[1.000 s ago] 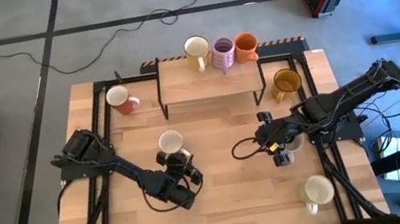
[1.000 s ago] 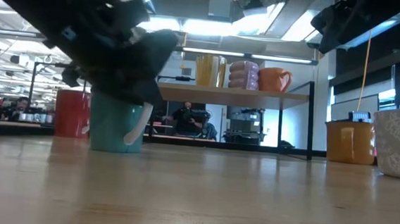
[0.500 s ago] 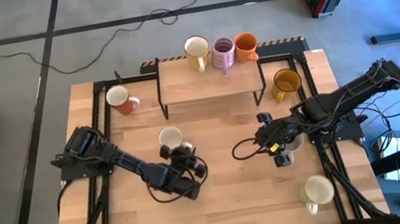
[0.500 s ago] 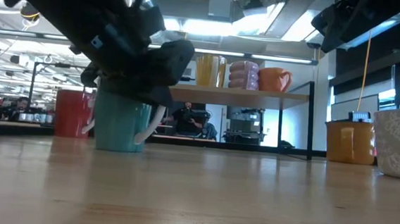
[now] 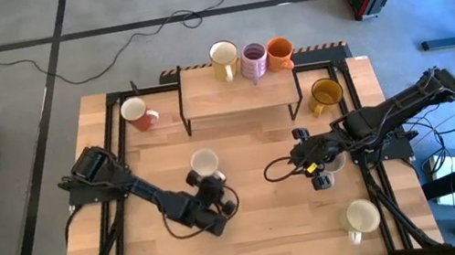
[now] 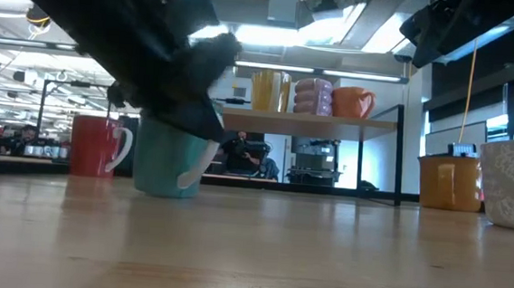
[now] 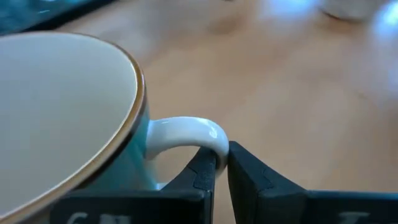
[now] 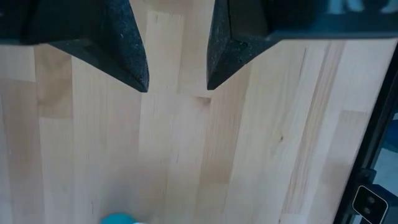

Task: Place coffee mugs
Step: Put the blue mug on the shelf

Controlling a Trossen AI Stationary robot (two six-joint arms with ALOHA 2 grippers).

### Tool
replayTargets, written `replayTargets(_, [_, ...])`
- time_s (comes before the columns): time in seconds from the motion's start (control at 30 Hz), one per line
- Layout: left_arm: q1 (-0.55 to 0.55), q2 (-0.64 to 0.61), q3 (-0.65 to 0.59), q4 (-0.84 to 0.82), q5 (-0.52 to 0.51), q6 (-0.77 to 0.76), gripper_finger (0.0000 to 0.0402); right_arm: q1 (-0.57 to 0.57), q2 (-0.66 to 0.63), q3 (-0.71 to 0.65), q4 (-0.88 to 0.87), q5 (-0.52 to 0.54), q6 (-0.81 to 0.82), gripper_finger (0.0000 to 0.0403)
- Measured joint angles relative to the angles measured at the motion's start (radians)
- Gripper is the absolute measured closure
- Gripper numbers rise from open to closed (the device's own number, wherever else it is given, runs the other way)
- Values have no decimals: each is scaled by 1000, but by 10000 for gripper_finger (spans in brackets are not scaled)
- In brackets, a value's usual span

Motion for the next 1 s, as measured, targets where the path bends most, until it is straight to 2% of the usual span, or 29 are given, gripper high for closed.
replayTargets(0.1, [-55,-1,1,2,34,23,378,0,0,0,0,0,0,251])
replayTargets(0.33, [-175,0,0,1,35,-23,356,0,0,0,4,0,0,251])
replayTargets(0.63, [-205,-68,-1,-1,72,-33,384,0,0,0,43,0,10,251])
replayTargets(0.83, [-211,-97,-3,-30,141,-8,381,0,0,0,61,0,12,251])
replayTargets(1.0, [-223,-94,-3,-30,148,29,377,0,0,0,60,0,12,251])
